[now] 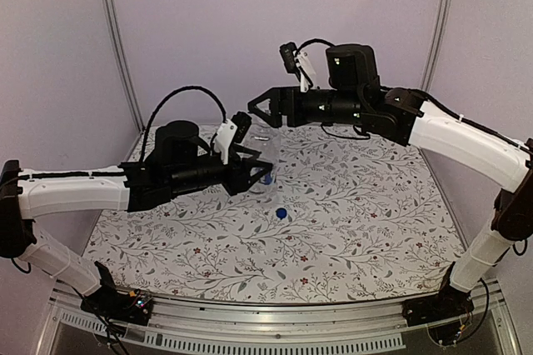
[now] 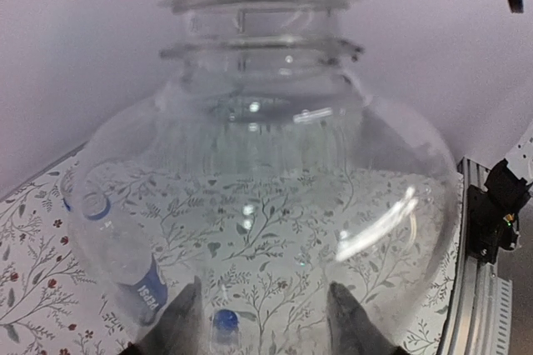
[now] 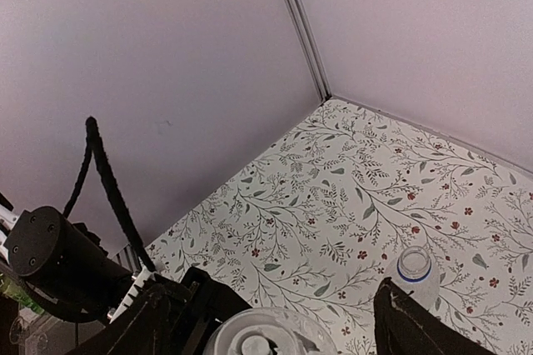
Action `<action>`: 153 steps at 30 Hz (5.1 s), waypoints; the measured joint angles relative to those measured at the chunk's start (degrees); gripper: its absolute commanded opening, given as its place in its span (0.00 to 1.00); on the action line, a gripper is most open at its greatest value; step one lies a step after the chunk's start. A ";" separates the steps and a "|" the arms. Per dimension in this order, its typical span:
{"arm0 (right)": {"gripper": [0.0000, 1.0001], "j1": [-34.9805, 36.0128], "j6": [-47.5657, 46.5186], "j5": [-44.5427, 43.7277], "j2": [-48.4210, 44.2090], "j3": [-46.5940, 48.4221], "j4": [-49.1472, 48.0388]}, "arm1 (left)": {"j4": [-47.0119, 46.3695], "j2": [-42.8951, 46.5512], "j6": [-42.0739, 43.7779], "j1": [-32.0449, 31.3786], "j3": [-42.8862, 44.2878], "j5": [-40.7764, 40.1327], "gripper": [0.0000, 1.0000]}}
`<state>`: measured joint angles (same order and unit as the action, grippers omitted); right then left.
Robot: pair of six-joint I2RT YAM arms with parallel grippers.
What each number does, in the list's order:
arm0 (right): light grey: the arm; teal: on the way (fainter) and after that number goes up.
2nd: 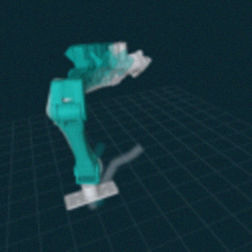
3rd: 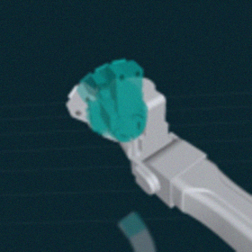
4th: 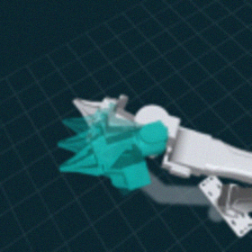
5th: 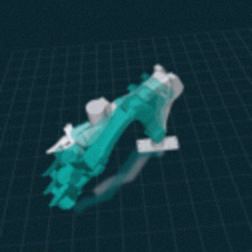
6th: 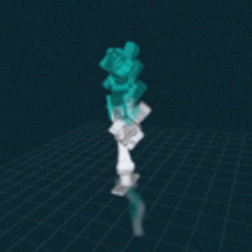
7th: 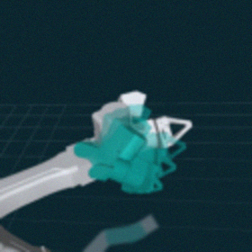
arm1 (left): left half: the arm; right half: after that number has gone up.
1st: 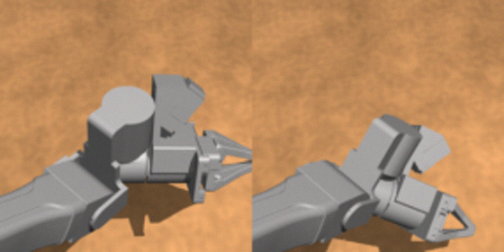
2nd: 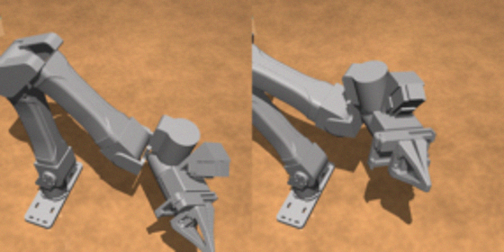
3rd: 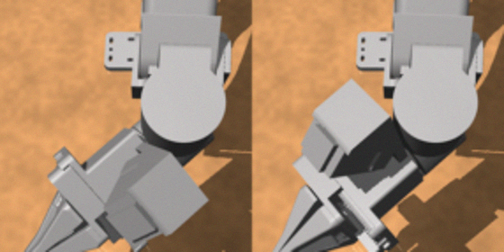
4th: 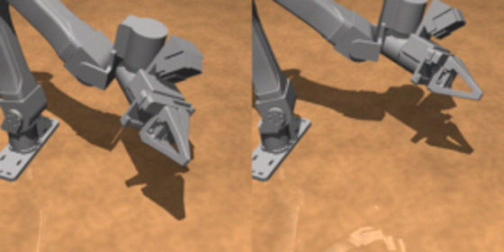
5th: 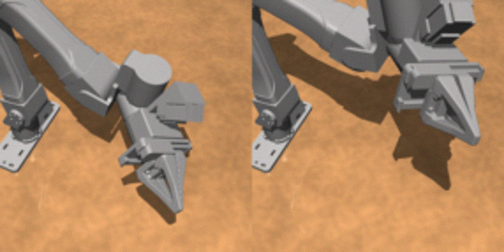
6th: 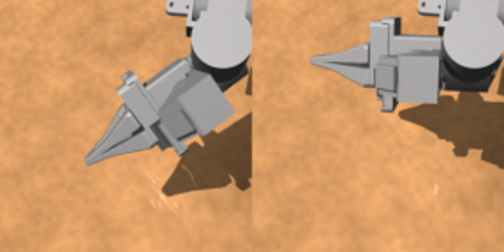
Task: Unscrew the bottle caps
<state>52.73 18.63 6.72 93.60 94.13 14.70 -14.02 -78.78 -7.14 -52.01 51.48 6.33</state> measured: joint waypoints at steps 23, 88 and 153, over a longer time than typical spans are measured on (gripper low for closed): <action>0.50 0.96 -0.85 -0.46 0.46 -0.02 0.70 | 1.46 0.02 0.00 0.00 0.02 -4.15 0.47; 0.85 -3.10 -31.85 43.65 -4.74 -2.58 8.00 | -6.23 0.07 3.15 1.49 -0.98 43.12 0.46; 0.19 1.11 -4.37 0.90 -0.66 -3.32 -2.36 | 3.02 0.42 2.40 -3.34 1.66 -13.25 0.47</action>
<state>53.84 14.26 7.62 92.95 90.80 12.34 -11.00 -78.37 -4.73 -55.35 53.15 -6.92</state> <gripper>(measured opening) 0.301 0.470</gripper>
